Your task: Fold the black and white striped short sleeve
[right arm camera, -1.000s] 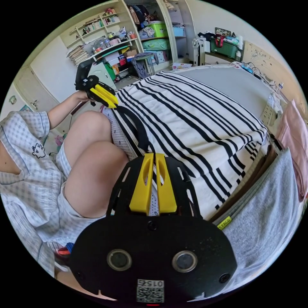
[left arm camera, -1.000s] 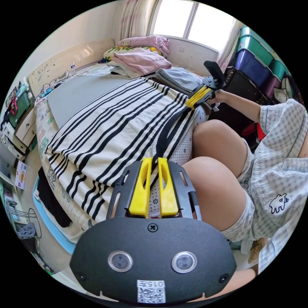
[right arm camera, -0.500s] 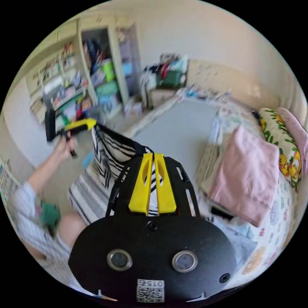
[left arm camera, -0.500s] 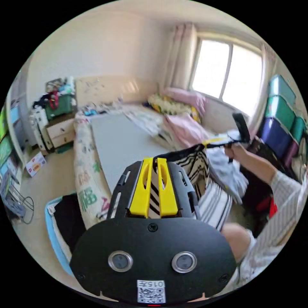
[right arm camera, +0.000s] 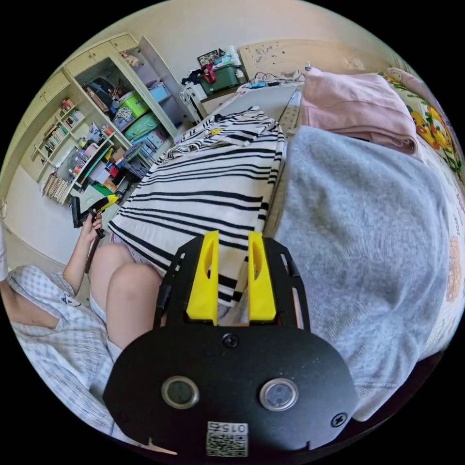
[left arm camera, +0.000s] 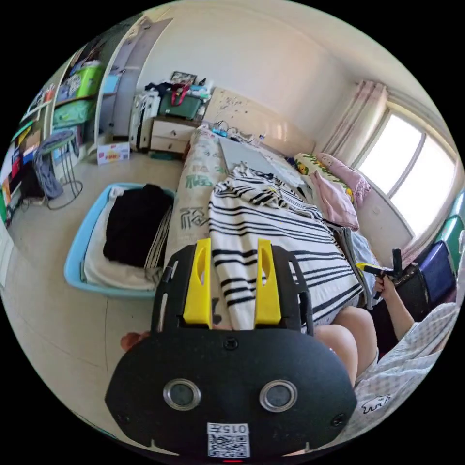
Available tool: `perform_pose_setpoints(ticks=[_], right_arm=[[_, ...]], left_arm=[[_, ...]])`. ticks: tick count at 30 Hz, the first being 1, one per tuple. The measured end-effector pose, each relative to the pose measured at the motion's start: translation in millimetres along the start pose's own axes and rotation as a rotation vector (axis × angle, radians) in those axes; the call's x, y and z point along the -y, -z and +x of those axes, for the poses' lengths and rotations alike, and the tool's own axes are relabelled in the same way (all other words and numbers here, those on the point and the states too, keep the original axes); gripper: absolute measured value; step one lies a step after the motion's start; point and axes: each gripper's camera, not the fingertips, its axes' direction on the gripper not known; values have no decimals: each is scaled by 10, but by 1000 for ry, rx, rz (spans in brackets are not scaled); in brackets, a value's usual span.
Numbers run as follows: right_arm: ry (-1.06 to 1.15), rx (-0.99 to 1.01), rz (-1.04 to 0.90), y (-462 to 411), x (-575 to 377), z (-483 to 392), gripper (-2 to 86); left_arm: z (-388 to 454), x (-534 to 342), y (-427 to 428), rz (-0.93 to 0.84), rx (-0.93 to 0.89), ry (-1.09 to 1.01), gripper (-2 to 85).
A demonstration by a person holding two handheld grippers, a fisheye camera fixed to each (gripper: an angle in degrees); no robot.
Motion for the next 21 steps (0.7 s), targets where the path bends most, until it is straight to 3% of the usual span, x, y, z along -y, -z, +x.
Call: perform_pose_setpoints(ticks=[3,8,13,21], right_arm=[[-44,44,3,73,-305,-12,100],[-65,-55,28,133,-631,-230,66],[-129,-63,107,273,-950,-244,14],[-19,-209,25,570,-1087,-619,-4]], left_arm=[[-307,-153,88,-60,-161,103,134],[-411,-361,239,20,-144,196,56],[-618,-372,387,27,-294,275,-3],[-689,-372,1037,107,-194,256,-5]])
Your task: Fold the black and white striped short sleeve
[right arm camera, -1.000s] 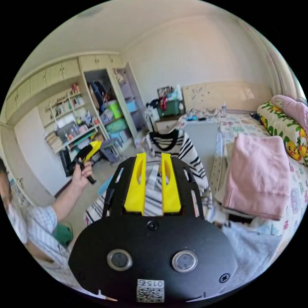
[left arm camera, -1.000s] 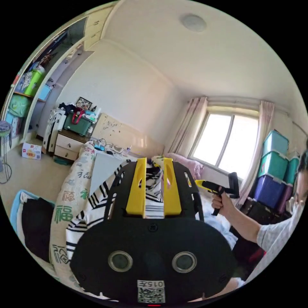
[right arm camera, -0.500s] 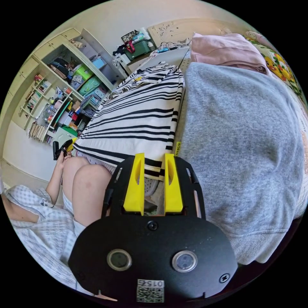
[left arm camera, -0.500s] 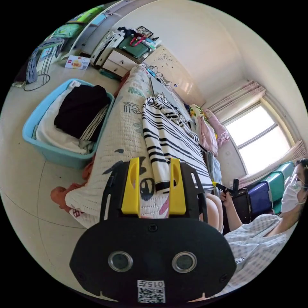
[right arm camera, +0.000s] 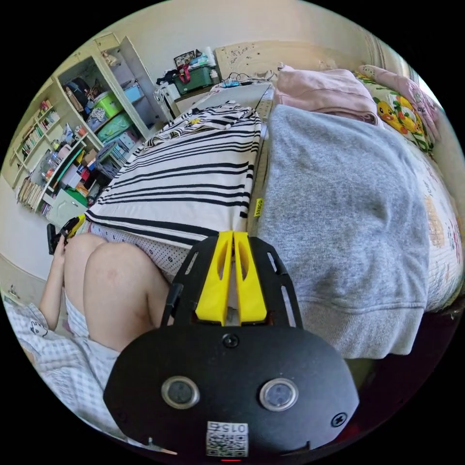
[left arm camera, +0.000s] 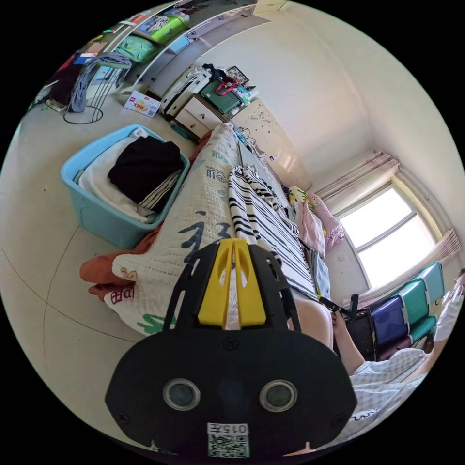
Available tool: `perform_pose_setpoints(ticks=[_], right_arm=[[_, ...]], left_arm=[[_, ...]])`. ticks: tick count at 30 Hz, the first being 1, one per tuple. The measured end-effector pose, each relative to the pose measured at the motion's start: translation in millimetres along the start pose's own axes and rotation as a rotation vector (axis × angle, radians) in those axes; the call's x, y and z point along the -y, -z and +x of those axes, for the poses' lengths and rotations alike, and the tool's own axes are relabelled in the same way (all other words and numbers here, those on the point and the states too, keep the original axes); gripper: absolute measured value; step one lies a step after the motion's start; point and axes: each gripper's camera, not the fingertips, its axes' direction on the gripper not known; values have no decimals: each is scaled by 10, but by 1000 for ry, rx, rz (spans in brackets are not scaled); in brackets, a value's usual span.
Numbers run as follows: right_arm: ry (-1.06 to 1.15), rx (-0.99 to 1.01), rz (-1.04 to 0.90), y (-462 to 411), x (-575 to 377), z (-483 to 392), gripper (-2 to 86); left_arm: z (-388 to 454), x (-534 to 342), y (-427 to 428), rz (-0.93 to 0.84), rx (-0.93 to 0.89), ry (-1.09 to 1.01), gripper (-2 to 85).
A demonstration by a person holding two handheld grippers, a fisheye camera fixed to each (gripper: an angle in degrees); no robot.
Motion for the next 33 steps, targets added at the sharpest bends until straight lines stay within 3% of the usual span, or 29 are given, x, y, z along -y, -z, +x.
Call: perform_pose_setpoints(ticks=[3,8,11,14,18,25,30,33], right_arm=[[18,-56,-41,47,-59,-13,-3],[-80,59,23,92,-211,123,20],[-141,224,78,87,-308,248,79],[-230,303,88,-36,-380,390,61],[-240,259,119,-96,-511,396,2],[-163,127,81,-22,-584,254,-4],[-159,63,76,-72,-533,159,12],[-253,169,148,-143,-548,244,66]], left_arm=[[-22,52,138,-4,-57,-3,6],[10,117,-230,-107,-114,34,97],[76,114,-302,-75,-73,31,79],[91,81,-305,-81,-55,10,50],[154,2,-278,-126,-55,-61,1],[308,-92,-91,-79,40,-155,-7],[377,-217,-266,-145,144,-236,-7],[381,-364,-338,-116,154,-260,-7]])
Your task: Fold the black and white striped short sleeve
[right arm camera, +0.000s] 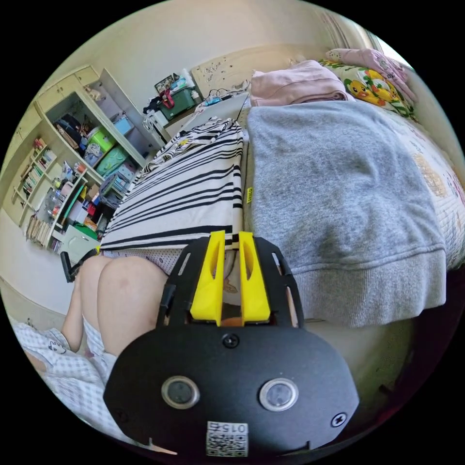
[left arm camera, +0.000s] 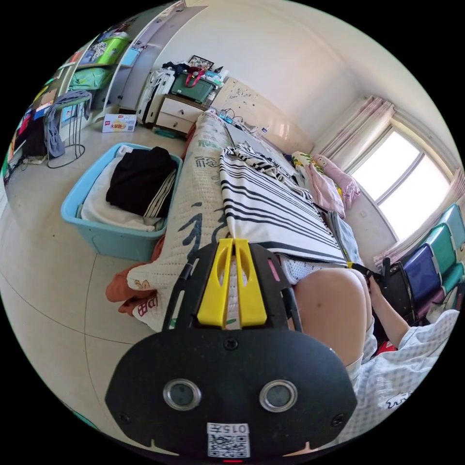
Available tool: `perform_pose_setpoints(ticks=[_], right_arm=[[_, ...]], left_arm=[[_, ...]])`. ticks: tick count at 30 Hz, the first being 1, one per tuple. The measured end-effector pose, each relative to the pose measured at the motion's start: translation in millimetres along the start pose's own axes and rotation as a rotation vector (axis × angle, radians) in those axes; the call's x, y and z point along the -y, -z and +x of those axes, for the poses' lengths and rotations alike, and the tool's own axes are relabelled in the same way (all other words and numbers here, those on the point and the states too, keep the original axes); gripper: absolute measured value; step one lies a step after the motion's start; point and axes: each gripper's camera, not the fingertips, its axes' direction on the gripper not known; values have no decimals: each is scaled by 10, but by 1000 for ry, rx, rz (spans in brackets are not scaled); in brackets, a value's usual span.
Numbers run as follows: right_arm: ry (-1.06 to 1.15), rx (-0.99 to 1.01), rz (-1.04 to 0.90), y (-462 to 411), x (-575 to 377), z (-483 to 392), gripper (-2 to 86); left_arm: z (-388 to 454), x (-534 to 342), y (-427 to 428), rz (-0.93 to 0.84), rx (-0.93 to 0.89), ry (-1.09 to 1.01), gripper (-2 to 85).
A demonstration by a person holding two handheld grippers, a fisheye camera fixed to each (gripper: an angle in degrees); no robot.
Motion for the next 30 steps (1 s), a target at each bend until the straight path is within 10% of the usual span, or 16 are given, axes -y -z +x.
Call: perform_pose_setpoints(ticks=[30], right_arm=[[213,-227,-150,-1622,970,-260,34]], left_arm=[[428,-260,-629,-111,45,-113,0]])
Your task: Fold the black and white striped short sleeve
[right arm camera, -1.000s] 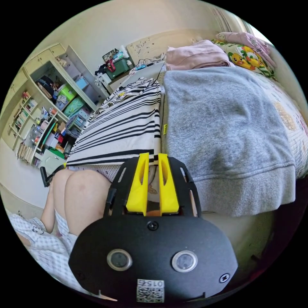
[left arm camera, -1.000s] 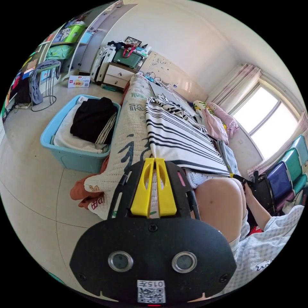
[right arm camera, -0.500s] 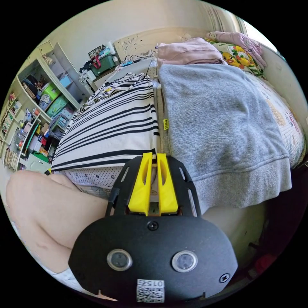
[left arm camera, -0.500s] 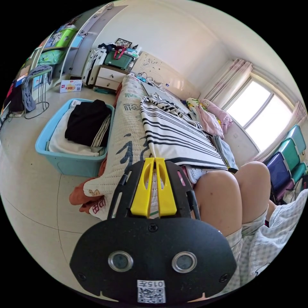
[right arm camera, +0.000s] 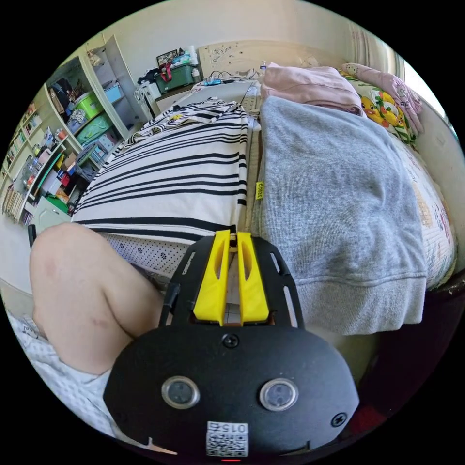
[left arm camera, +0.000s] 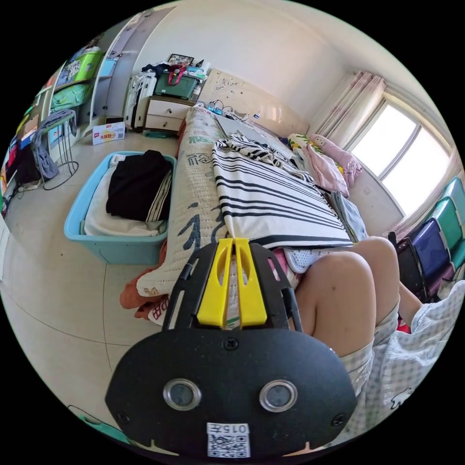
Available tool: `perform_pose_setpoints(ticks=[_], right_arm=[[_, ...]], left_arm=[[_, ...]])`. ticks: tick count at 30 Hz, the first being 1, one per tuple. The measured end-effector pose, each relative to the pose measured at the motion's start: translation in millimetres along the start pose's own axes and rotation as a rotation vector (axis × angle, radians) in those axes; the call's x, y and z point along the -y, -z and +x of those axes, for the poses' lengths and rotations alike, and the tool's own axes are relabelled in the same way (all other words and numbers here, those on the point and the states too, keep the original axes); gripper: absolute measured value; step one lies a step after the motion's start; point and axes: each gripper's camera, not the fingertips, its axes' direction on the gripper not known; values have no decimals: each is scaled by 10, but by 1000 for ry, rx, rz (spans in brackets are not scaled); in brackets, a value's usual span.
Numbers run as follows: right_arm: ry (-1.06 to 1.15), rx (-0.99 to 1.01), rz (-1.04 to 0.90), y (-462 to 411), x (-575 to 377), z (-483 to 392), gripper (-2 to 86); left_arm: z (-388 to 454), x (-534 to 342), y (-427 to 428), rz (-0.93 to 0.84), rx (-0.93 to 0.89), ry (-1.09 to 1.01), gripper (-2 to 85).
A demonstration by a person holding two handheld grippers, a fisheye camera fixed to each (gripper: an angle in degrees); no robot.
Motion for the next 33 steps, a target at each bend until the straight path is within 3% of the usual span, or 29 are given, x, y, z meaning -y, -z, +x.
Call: perform_pose_setpoints(ticks=[5,11,13,19,23,26,29,31,33], right_arm=[[122,216,-157,46,526,389,57],[320,156,227,540,1591,272,72],[405,161,259,305,2119,44,84],[520,194,103,-1159,3782,-574,135],[507,151,-23,-1912,4370,-594,132],[506,87,-108,-2207,4577,-497,85],[513,85,-134,-2162,4776,-310,20],[444,63,-81,-1945,4951,-52,9],[252,-73,81,-1453,5243,596,8]], left_arm=[[-64,171,57,-101,-19,-3,20],[459,1077,185,10,127,-224,69],[760,1499,-113,-1,108,-331,93],[1547,2569,-1653,-94,-25,-540,121],[1652,2887,-2577,-253,52,-613,125],[1507,2993,-2909,-357,38,-622,89],[1335,3169,-2875,-351,-9,-573,16],[1151,3350,-2677,-265,-22,-499,6],[723,3636,-2219,-57,40,-335,4]])
